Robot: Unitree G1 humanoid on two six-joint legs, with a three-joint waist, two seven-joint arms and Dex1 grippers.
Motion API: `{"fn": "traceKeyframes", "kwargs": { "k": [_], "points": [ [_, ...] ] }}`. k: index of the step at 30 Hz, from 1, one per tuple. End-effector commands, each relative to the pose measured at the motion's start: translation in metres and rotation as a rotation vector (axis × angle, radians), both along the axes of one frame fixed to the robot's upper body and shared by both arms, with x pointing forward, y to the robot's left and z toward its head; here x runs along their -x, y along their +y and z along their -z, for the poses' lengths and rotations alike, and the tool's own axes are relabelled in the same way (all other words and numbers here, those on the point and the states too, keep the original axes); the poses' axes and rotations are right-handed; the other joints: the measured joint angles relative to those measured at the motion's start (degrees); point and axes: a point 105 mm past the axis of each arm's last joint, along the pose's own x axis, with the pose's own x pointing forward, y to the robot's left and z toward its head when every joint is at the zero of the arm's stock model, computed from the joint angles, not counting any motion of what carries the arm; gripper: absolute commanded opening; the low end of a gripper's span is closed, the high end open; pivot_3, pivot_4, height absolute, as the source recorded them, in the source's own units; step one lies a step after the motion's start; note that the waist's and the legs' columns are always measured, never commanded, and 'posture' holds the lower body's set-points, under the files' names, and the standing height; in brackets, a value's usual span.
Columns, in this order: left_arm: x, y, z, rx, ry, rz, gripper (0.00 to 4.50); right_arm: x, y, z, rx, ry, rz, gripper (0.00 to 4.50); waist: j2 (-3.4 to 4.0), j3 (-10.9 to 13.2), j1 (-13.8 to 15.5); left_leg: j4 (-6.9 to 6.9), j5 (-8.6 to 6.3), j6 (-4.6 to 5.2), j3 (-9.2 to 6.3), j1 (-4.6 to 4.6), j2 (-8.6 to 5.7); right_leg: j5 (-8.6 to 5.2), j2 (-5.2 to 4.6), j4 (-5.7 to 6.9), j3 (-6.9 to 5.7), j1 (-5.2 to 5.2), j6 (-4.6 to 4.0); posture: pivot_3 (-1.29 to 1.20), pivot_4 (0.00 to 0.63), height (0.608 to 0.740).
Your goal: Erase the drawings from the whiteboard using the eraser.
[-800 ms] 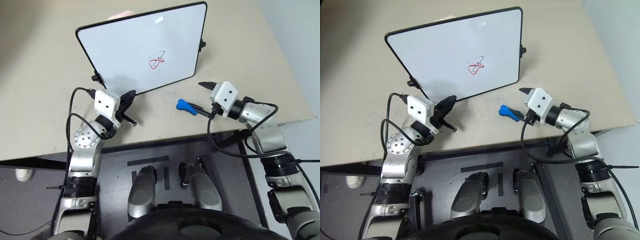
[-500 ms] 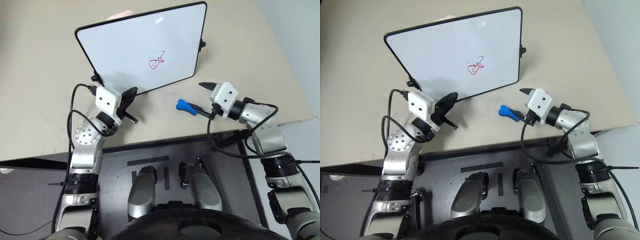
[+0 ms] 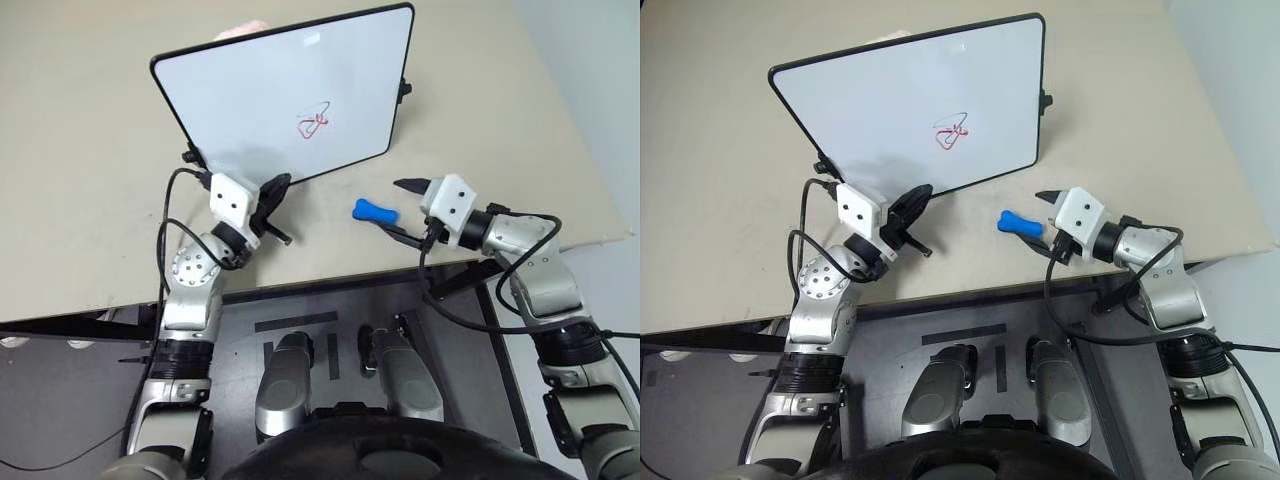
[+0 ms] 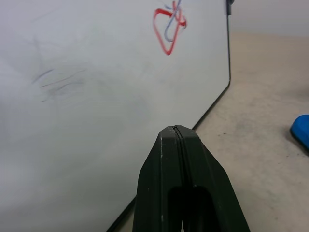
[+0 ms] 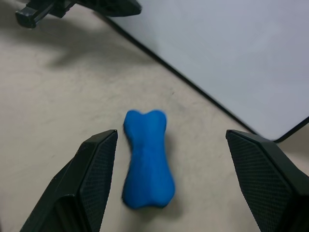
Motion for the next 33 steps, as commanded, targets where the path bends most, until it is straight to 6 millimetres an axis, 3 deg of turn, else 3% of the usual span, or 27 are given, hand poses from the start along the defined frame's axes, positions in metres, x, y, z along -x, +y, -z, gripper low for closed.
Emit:
{"fn": "traceKeyframes", "kwargs": {
  "k": [1, 15, 24, 28, 33],
  "points": [
    [0.004, -0.001, -0.007, -0.001, -0.038, -0.003, 0.0, 0.005, 0.007, -0.005, -0.01, -0.012, -0.038, 3.8, 0.0, 0.0, -0.01, 0.0, 0.0, 0.0, 0.0, 0.01, 0.0, 0.0, 0.01, 0.01, 0.0, 0.0, 0.01, 0.0, 0.15, 0.74],
    [0.013, -0.004, -0.001, 0.015, -0.023, -0.015, 0.0, 0.013, 0.028, 0.007, 0.0, 0.027, -0.098, 3.8, 0.0, 0.0, 0.0, 0.01, 0.02, 0.0, -0.02, 0.02, 0.01, -0.04, 0.04, 0.01, 0.01, 0.02, 0.08, 0.0, 0.15, 0.74],
    [0.012, -0.006, -0.002, 0.023, -0.025, -0.012, 0.0, 0.005, 0.026, 0.021, 0.019, 0.065, -0.071, 3.8, 0.0, 0.0, 0.0, 0.02, 0.01, 0.0, -0.03, 0.02, 0.01, 0.01, 0.05, 0.01, 0.0, 0.02, 0.0, 0.0, 0.15, 0.74],
    [0.013, -0.004, -0.002, 0.024, -0.026, -0.014, 0.0, 0.0, 0.023, 0.023, 0.025, 0.067, -0.048, 2.61, 0.0, 0.0, -0.01, 0.02, 0.01, 0.0, -0.03, 0.02, 0.01, 0.01, 0.05, 0.01, 0.0, 0.02, 0.0, 0.0, 0.15, 0.74],
    [0.014, -0.002, -0.002, 0.023, -0.026, -0.02, 0.0, -0.004, 0.022, 0.024, 0.025, 0.068, -0.032, 0.75, 0.0, 0.0, -0.01, 0.02, 0.01, 0.0, -0.03, 0.03, 0.02, 0.06, 0.05, 0.02, 0.01, 0.03, -0.1, 0.0, 0.15, 0.74]
  ]
}}
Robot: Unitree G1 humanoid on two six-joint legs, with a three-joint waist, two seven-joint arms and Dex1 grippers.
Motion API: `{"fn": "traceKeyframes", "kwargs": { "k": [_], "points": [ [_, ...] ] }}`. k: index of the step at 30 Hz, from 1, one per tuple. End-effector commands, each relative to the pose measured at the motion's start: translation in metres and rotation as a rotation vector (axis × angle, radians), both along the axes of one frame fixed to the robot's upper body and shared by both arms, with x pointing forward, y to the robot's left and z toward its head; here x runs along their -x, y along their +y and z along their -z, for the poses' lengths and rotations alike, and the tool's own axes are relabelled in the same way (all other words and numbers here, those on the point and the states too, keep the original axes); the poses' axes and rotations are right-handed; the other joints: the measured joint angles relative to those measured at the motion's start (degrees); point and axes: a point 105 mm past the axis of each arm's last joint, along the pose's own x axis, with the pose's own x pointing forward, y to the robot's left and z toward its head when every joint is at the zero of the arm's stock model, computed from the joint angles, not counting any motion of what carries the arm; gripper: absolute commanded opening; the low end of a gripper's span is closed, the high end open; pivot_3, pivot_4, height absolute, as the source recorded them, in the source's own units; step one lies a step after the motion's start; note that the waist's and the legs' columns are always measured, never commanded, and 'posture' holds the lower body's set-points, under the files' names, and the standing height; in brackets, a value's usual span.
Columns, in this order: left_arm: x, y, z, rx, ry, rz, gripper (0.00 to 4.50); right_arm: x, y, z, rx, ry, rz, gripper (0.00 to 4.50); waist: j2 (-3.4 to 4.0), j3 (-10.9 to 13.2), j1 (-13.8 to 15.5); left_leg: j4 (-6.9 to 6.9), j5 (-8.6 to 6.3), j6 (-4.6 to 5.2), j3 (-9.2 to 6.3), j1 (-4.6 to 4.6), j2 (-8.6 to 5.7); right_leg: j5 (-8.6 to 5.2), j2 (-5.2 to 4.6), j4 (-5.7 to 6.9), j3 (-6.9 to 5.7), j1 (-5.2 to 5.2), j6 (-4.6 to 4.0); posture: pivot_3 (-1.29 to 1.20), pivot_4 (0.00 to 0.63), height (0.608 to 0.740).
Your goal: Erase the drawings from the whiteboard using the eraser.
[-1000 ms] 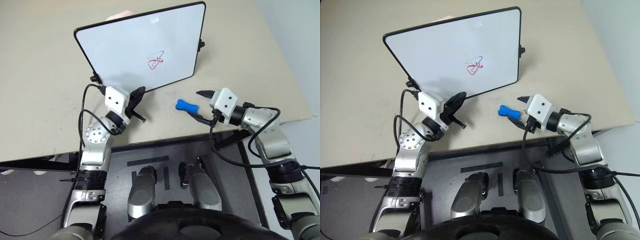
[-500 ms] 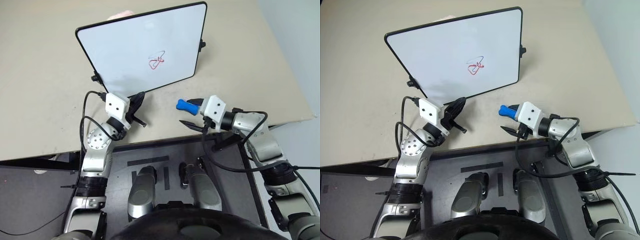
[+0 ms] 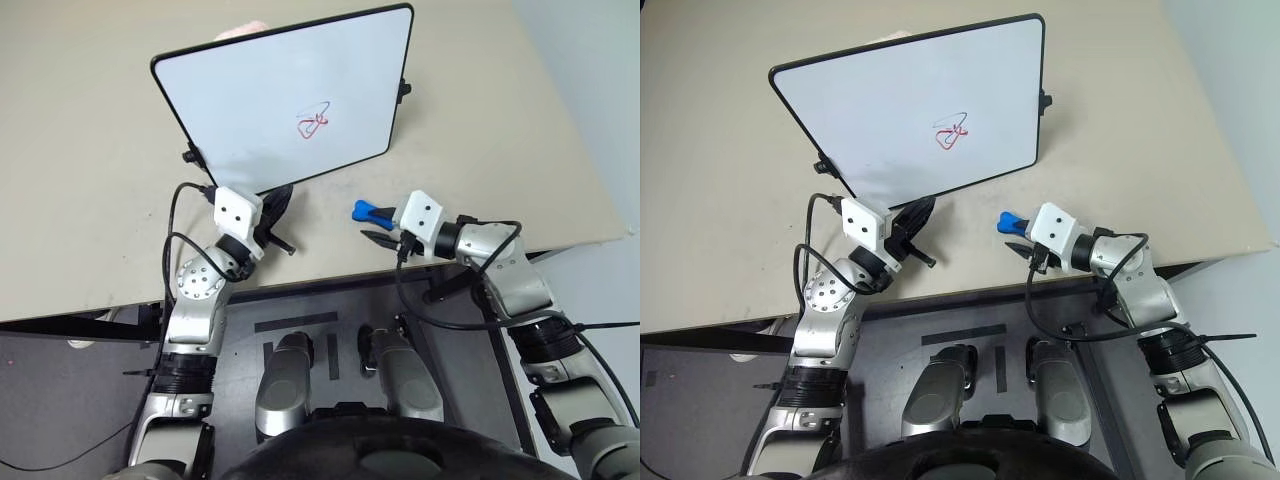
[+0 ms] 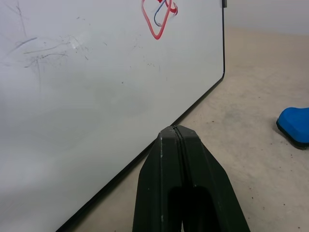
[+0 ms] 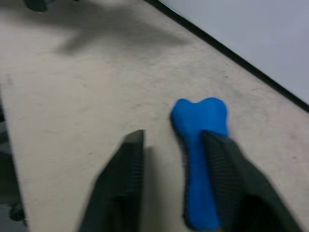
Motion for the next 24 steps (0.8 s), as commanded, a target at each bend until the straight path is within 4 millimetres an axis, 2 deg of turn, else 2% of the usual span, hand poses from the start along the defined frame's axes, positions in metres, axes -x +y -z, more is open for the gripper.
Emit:
{"fn": "traceKeyframes", "kwargs": {
  "k": [1, 2, 3, 9, 13, 16, 19, 24],
  "points": [
    [0.002, 0.0, -0.014, 0.002, -0.058, 0.0, 0.0, -0.004, -0.001, -0.004, -0.006, -0.023, 0.012, 0.42, 0.0, 0.0, 0.0, 0.0, 0.0, 0.0, 0.0, 0.0, 0.0, 0.0, 0.0, 0.0, 0.0, 0.0, 0.0, 0.0, 0.15, 0.74],
    [0.002, 0.0, -0.014, 0.002, -0.058, -0.002, 0.0, -0.004, -0.001, -0.004, -0.004, -0.026, 0.012, 0.1, 0.0, 0.0, 0.0, 0.0, 0.0, 0.0, 0.0, 0.0, 0.0, 0.0, 0.0, 0.0, 0.0, 0.0, 0.0, 0.0, 0.15, 0.74],
    [0.002, 0.001, -0.014, 0.002, -0.059, -0.003, 0.0, -0.004, -0.001, -0.005, -0.002, -0.028, 0.013, 0.04, 0.0, 0.0, 0.0, 0.0, 0.0, 0.0, 0.0, 0.0, 0.0, 0.0, 0.0, 0.0, 0.0, 0.0, 0.0, 0.0, 0.15, 0.74],
    [0.004, 0.004, -0.014, 0.006, -0.062, -0.016, 0.0, -0.008, -0.003, -0.008, 0.016, -0.066, 0.016, 0.04, 0.0, 0.0, -0.01, 0.0, 0.01, 0.0, 0.0, 0.06, 0.0, -0.02, 0.0, 0.01, 0.0, 0.04, 0.03, 0.0, 0.15, 0.74],
    [0.003, 0.008, -0.015, 0.013, -0.072, -0.035, 0.0, -0.01, 0.0, -0.02, 0.01, -0.152, -0.003, 0.04, 0.0, 0.0, -0.01, 0.0, 0.02, -0.01, 0.0, 0.07, 0.01, -0.05, 0.0, 0.02, 0.0, 0.04, 0.09, 0.0, 0.15, 0.74],
    [0.001, 0.011, -0.017, 0.017, -0.086, -0.055, 0.0, -0.015, 0.007, -0.055, -0.048, -0.303, -0.014, 0.04, 0.01, 0.01, -0.03, 0.0, 0.02, -0.01, 0.0, 0.06, 0.02, -0.03, 0.0, 0.02, 0.0, 0.02, 0.06, 0.0, 0.15, 0.74],
    [0.001, 0.011, -0.016, 0.016, -0.084, -0.052, 0.0, -0.021, 0.012, -0.082, -0.087, -0.438, -0.023, 0.04, 0.01, 0.01, -0.08, 0.0, 0.02, -0.01, 0.0, 0.06, 0.01, 0.06, 0.0, 0.03, 0.0, 0.0, -0.09, 0.0, 0.15, 0.74],
    [0.0, 0.007, -0.015, 0.018, -0.082, -0.04, 0.0, -0.033, 0.027, -0.106, -0.107, -0.63, -0.068, 0.04, 0.01, 0.0, -0.13, -0.02, 0.01, -0.01, -0.02, 0.06, 0.03, 0.09, 0.01, 0.02, 0.0, -0.04, -0.14, 0.0, 0.15, 0.74]
  ]
}}
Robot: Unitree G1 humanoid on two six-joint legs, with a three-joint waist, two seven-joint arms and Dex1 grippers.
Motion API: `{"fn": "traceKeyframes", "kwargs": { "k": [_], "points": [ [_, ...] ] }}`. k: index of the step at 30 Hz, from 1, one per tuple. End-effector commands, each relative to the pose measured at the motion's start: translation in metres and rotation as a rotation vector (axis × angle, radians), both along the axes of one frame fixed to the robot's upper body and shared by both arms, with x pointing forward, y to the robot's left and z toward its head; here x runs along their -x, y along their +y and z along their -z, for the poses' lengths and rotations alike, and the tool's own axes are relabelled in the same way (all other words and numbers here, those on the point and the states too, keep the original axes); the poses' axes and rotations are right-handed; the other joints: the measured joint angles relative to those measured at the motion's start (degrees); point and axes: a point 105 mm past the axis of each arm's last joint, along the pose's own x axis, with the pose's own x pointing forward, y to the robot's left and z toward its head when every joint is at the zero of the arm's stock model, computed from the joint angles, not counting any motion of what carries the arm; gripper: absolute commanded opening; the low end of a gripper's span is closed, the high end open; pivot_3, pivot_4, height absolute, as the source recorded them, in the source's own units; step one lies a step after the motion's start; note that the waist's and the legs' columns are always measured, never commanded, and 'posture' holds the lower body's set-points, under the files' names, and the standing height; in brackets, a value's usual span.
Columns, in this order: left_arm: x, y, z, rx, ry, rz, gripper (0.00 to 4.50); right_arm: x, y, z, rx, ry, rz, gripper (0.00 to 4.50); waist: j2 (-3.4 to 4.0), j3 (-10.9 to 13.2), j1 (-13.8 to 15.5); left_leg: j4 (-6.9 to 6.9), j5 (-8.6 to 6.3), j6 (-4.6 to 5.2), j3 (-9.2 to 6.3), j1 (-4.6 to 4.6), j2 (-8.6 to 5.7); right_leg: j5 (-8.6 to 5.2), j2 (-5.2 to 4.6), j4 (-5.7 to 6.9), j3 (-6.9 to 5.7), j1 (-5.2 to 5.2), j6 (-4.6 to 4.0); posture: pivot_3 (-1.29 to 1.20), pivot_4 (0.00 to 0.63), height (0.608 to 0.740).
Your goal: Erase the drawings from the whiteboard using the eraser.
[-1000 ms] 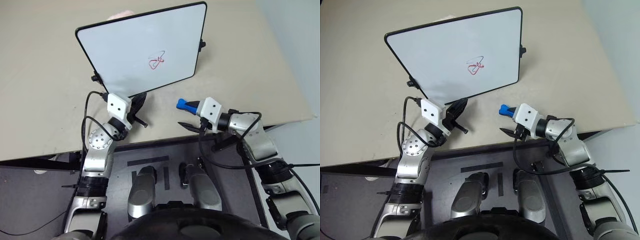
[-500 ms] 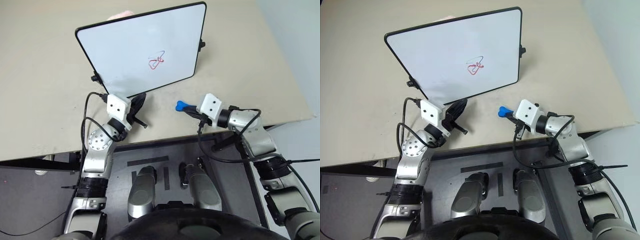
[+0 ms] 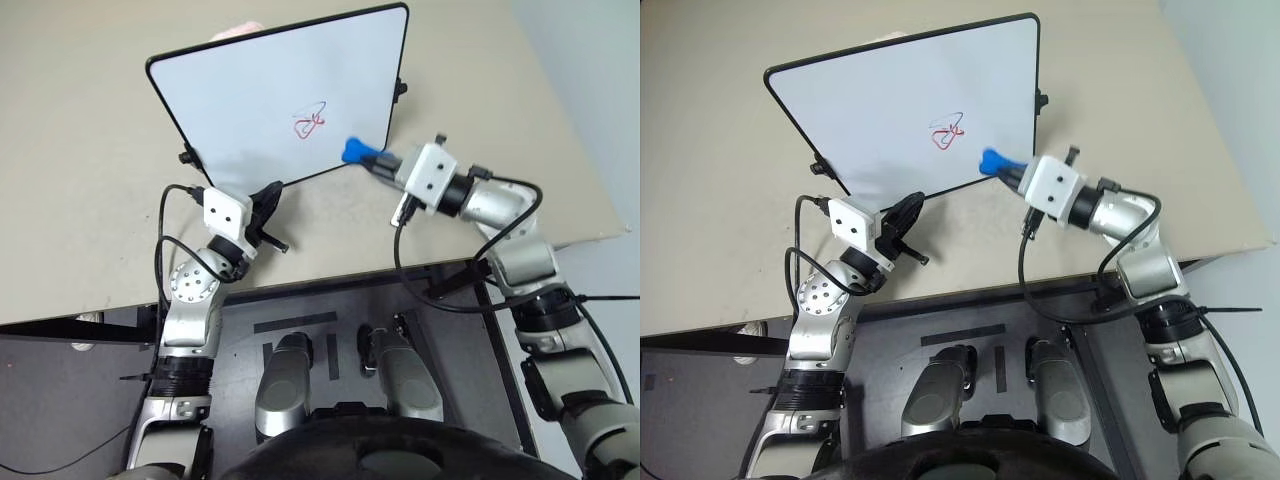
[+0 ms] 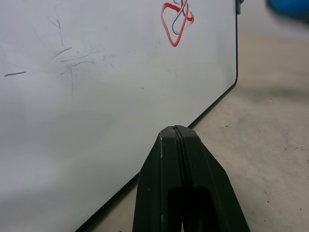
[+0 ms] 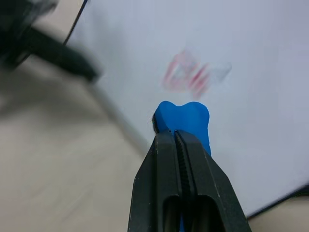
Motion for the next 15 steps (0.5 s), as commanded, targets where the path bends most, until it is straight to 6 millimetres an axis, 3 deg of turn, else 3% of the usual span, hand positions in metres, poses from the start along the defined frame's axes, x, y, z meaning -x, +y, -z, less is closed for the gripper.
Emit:
{"fn": "traceKeyframes", "kwargs": {
  "k": [1, 8, 15],
  "points": [
    [-0.001, -0.004, -0.01, 0.005, -0.048, 0.011, 0.0, -0.008, 0.008, -0.015, -0.013, -0.151, -0.018, 0.04, 0.0, 0.0, -0.01, 0.0, 0.0, 0.0, -0.01, 0.0, 0.0, 0.01, 0.0, 0.0, 0.0, 0.0, -0.01, 0.0, 0.15, 0.74],
    [-0.004, -0.004, -0.012, 0.004, -0.055, 0.015, 0.0, -0.034, 0.029, -0.016, -0.004, -0.272, -0.04, 0.04, 0.02, 0.01, 0.04, 0.0, -0.02, -0.03, -0.03, -0.07, 0.01, 0.15, -0.01, 0.01, 0.0, -0.16, -0.14, 0.0, 0.15, 0.74],
    [-0.003, -0.003, -0.013, 0.003, -0.065, 0.005, 0.0, -0.047, 0.05, 0.016, 0.058, -0.222, -0.069, 0.04, 0.02, 0.01, 0.04, -0.05, -0.07, -0.1, -0.04, -0.19, 0.04, 0.17, -0.01, 0.03, 0.0, -0.36, -0.2, 0.0, 0.15, 0.74]
  ]
}}
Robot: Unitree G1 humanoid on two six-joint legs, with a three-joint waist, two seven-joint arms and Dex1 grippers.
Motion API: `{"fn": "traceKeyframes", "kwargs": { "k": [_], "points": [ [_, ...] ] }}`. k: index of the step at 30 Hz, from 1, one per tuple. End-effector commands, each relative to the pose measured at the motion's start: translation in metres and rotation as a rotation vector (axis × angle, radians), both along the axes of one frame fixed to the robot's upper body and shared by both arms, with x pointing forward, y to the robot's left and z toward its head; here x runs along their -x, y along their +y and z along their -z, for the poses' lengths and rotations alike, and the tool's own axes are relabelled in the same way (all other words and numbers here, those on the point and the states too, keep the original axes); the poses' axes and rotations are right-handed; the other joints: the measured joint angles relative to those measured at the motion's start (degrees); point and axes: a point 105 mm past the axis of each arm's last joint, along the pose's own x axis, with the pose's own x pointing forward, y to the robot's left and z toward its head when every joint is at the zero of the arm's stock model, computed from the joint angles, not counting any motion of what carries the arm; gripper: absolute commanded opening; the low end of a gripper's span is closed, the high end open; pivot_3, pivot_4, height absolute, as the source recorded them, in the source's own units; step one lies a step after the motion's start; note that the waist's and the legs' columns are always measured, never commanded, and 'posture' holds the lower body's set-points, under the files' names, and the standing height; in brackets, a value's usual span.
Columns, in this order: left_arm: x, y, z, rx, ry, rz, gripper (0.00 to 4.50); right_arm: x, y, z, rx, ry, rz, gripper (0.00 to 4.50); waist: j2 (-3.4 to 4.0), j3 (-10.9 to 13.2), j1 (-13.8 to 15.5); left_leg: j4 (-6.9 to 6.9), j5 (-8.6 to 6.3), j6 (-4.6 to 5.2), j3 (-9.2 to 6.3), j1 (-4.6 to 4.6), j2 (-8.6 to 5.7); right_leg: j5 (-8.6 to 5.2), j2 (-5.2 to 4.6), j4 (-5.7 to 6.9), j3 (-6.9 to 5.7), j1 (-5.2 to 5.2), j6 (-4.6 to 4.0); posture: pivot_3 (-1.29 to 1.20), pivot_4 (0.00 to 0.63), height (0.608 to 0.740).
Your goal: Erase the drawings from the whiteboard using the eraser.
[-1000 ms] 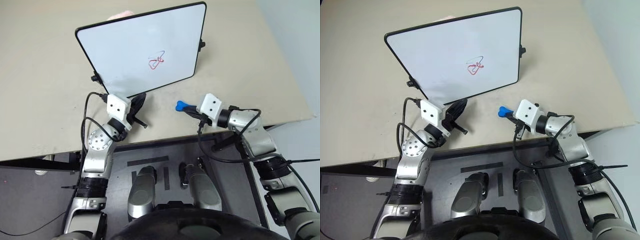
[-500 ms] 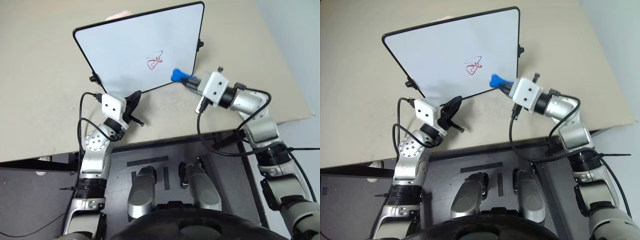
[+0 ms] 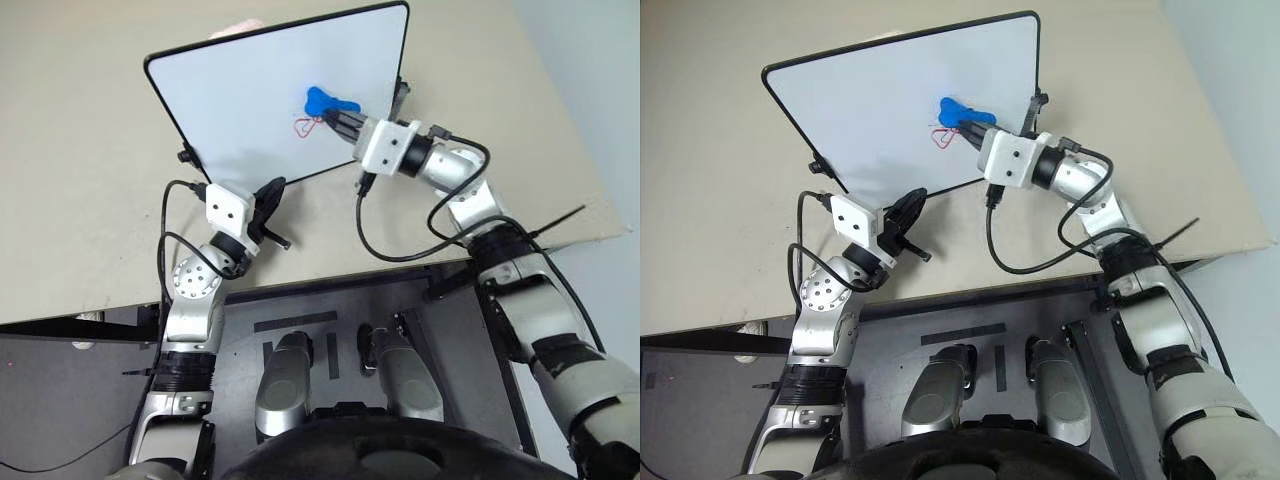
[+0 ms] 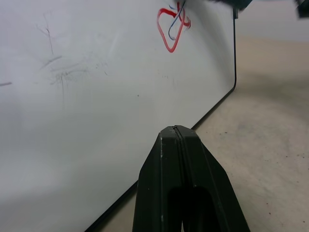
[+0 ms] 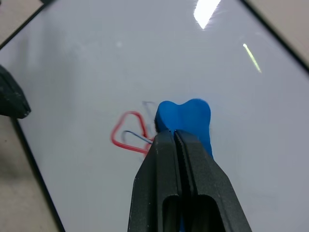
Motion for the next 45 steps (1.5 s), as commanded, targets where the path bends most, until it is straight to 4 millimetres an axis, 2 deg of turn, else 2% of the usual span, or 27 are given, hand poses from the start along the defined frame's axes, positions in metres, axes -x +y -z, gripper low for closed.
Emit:
{"fn": "traceKeyframes", "kwargs": {
  "k": [1, 4, 7, 12, 15, 30, 33, 38, 45],
  "points": [
    [0.001, 0.0, -0.011, 0.001, -0.052, -0.004, 0.0, -0.001, 0.009, 0.011, 0.029, -0.004, -0.017, 0.04, 0.0, 0.0, 0.0, 0.0, -0.01, -0.01, 0.0, -0.03, 0.0, 0.01, 0.0, 0.0, 0.0, -0.01, -0.01, 0.0, 0.15, 0.74],
    [0.002, 0.001, -0.012, 0.001, -0.055, -0.014, 0.0, 0.0, 0.013, 0.022, 0.046, 0.021, -0.029, 0.04, 0.01, 0.0, -0.01, 0.0, -0.04, -0.04, 0.0, -0.05, 0.0, 0.03, 0.0, 0.0, 0.0, -0.05, -0.04, 0.0, 0.15, 0.74],
    [0.003, 0.003, -0.012, -0.001, -0.056, -0.021, 0.0, 0.0, 0.015, 0.025, 0.046, 0.018, -0.029, 0.04, 0.01, 0.0, 0.0, 0.0, -0.05, -0.06, 0.0, -0.08, 0.0, 0.05, 0.0, 0.01, 0.0, -0.09, -0.08, 0.0, 0.15, 0.74],
    [0.003, 0.005, -0.012, -0.005, -0.056, -0.025, 0.0, -0.009, 0.012, 0.002, -0.016, -0.062, 0.019, 0.04, 0.02, 0.01, -0.06, 0.0, -0.07, -0.09, 0.0, -0.11, 0.01, 0.07, 0.0, 0.02, 0.0, -0.15, -0.12, 0.0, 0.15, 0.74],
    [0.003, 0.003, -0.013, -0.006, -0.058, -0.023, 0.0, -0.01, 0.012, -0.001, -0.015, -0.074, 0.02, 0.04, 0.02, 0.01, -0.08, -0.04, -0.09, -0.11, -0.01, -0.12, 0.01, 0.08, 0.0, 0.02, 0.0, -0.19, -0.15, 0.0, 0.15, 0.74],
    [0.004, 0.0, -0.012, -0.004, -0.051, -0.007, 0.0, 0.016, 0.009, 0.025, 0.016, 0.05, -0.101, 0.04, 0.02, 0.01, -0.09, -0.06, -0.14, -0.15, -0.01, -0.14, 0.01, 0.06, 0.0, -0.01, -0.01, -0.18, -0.17, 0.0, 0.15, 0.74],
    [0.004, 0.0, -0.012, -0.004, -0.048, -0.004, 0.0, 0.014, 0.004, 0.017, -0.028, 0.038, -0.071, 0.62, 0.02, 0.01, -0.12, -0.05, -0.14, -0.14, -0.01, -0.14, 0.01, 0.07, 0.0, 0.0, 0.0, -0.19, -0.17, 0.0, 0.15, 0.74],
    [0.003, -0.002, -0.011, -0.004, -0.045, 0.002, 0.0, 0.011, 0.002, 0.009, -0.018, -0.06, -0.022, 2.26, 0.01, 0.01, -0.12, -0.04, -0.13, -0.13, -0.02, -0.12, 0.01, 0.07, 0.0, 0.03, 0.0, -0.18, -0.17, 0.0, 0.15, 0.74],
    [0.003, -0.002, -0.01, -0.002, -0.045, 0.001, 0.0, 0.009, 0.003, 0.012, -0.005, -0.091, 0.002, 2.26, 0.02, 0.01, -0.14, -0.04, -0.13, -0.12, -0.02, -0.11, 0.01, 0.07, 0.0, 0.03, 0.0, -0.19, -0.17, 0.0, 0.15, 0.74]
  ]
}}
